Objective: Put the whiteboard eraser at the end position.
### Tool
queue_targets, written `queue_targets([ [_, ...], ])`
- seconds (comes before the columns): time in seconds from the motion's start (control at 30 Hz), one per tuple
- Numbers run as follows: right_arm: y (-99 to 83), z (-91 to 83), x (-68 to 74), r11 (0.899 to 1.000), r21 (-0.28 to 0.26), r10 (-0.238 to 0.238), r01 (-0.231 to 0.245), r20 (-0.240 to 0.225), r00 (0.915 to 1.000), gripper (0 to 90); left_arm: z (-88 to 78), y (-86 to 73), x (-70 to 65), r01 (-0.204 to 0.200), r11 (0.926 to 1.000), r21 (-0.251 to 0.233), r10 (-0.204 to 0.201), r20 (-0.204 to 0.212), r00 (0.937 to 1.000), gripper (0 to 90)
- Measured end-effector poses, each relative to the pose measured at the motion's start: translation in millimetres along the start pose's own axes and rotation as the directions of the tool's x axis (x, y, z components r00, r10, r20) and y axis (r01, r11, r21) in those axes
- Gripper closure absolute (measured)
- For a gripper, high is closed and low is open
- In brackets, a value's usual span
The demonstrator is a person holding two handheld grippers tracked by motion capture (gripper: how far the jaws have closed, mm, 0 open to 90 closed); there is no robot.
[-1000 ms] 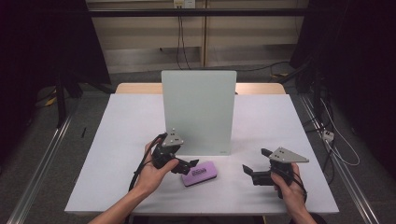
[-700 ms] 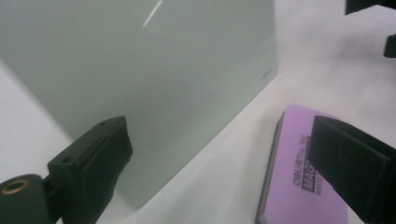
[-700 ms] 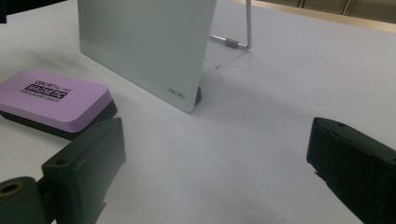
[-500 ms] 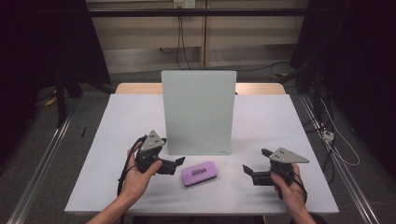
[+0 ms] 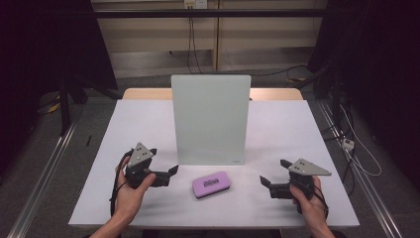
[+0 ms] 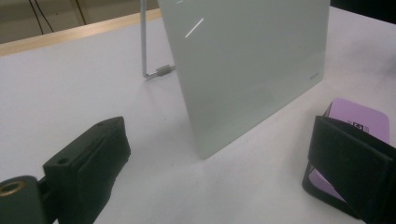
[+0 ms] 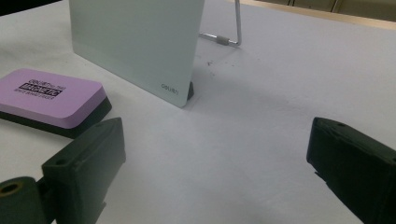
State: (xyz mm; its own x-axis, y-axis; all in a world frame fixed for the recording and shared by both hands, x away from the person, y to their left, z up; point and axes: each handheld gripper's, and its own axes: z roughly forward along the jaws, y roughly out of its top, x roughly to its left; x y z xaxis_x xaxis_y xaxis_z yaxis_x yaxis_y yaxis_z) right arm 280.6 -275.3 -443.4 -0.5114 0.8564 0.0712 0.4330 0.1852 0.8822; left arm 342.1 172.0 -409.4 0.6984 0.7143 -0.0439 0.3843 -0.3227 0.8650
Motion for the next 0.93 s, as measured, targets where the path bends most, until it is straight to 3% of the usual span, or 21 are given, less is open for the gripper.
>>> queue_targets([
  [0.2, -1.1, -0.7, -0.5, 1.0, 0.005, 0.002, -0.002, 0.006, 1.0, 4.3, -7.3, -12.4, 3.5, 0.002, 0.9996, 0.027, -0.003, 0.014, 0.9999, 5.1],
  [0.33, -1.3, -0.2, -0.3, 1.0, 0.007, 0.0, 0.0, 0.003, 1.0, 4.3, -12.3, -22.8, 5.5, 0.011, 0.9994, 0.032, -0.01, -0.016, 0.9998, 5.6],
  [0.43, -1.4, -0.3, -0.3, 1.0, 0.009, 0.002, -0.002, 0.003, 1.0, 4.2, -15.3, -29.3, 7.9, 0.015, 0.9989, 0.045, -0.014, -0.013, 0.9998, 5.5],
  [0.6, -2.0, -1.5, -1.5, 1.0, 0.005, 0.01, -0.01, 0.008, 0.9999, 4.2, -21.1, -40.1, 8.7, 0.034, 0.999, 0.028, -0.034, -0.029, 0.999, 5.4],
  [0.73, -1.9, -1.9, -1.5, 1.0, 0.005, 0.009, -0.009, 0.011, 0.9999, 4.3, -27.1, -40.0, 10.1, 0.032, 0.9995, -0.002, -0.032, -0.041, 0.9986, 5.4],
  [0.93, -1.5, -1.1, -2.7, 1.0, 0.008, 0.014, -0.015, 0.014, 0.9998, 4.4, -25.9, -40.6, 11.7, 0.051, 0.9987, -0.004, -0.051, -0.04, 0.9979, 5.1],
])
